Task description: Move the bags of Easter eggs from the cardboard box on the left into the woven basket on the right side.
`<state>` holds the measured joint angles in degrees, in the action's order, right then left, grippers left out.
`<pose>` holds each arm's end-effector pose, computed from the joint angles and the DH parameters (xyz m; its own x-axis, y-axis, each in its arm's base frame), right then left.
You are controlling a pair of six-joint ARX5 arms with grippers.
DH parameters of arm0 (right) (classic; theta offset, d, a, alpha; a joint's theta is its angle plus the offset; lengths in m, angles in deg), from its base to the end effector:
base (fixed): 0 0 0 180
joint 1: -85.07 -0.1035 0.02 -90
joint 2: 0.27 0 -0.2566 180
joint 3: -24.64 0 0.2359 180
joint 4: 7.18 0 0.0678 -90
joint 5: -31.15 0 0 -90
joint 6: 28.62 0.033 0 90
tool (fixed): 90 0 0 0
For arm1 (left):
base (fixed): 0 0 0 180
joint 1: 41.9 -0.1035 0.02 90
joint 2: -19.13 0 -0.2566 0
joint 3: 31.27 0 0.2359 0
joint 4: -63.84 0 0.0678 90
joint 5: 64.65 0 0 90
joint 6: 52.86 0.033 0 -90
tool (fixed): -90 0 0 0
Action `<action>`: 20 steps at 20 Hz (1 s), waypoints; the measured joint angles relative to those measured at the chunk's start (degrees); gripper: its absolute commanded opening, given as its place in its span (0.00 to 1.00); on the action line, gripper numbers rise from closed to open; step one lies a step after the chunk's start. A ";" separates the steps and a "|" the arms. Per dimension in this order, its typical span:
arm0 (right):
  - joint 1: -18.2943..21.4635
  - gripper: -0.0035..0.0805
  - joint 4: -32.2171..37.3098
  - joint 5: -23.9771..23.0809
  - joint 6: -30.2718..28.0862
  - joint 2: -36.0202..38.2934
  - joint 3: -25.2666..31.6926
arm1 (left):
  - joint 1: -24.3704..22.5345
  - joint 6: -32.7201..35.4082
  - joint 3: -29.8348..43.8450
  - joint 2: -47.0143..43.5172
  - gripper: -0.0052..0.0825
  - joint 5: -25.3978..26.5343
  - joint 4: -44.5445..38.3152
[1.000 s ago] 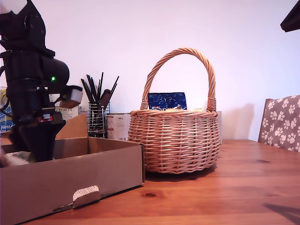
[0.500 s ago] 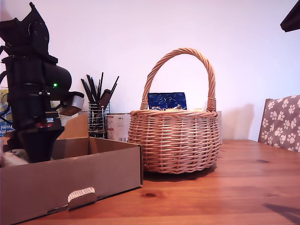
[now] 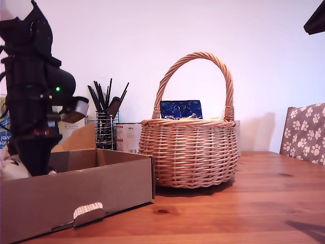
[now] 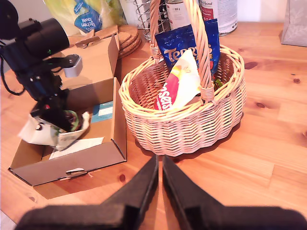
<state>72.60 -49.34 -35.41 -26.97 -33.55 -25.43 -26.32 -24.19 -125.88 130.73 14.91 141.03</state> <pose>0.1143 0.0387 0.2704 0.7235 0.5674 -0.3931 -0.5368 0.8205 0.1964 0.3189 -0.0951 0.1732 -0.1177 -0.1553 -0.9808 0.6815 0.7058 -0.1935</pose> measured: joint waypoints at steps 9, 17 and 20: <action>0.00 0.03 0.00 0.00 0.00 0.00 0.00 | 1.22 -5.27 -15.06 -3.17 0.10 -18.29 1.38; 0.00 0.03 0.11 -0.02 -0.02 -0.07 0.00 | 13.88 -12.44 -15.78 -4.20 0.11 -15.02 -19.76; 0.00 0.03 0.15 -0.02 -0.02 -0.70 0.00 | 15.45 -17.00 -15.76 -4.20 0.11 -11.30 -28.04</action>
<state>72.60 -49.19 -35.43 -26.99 -34.25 -25.43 -10.87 -41.20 -141.64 126.53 3.61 112.99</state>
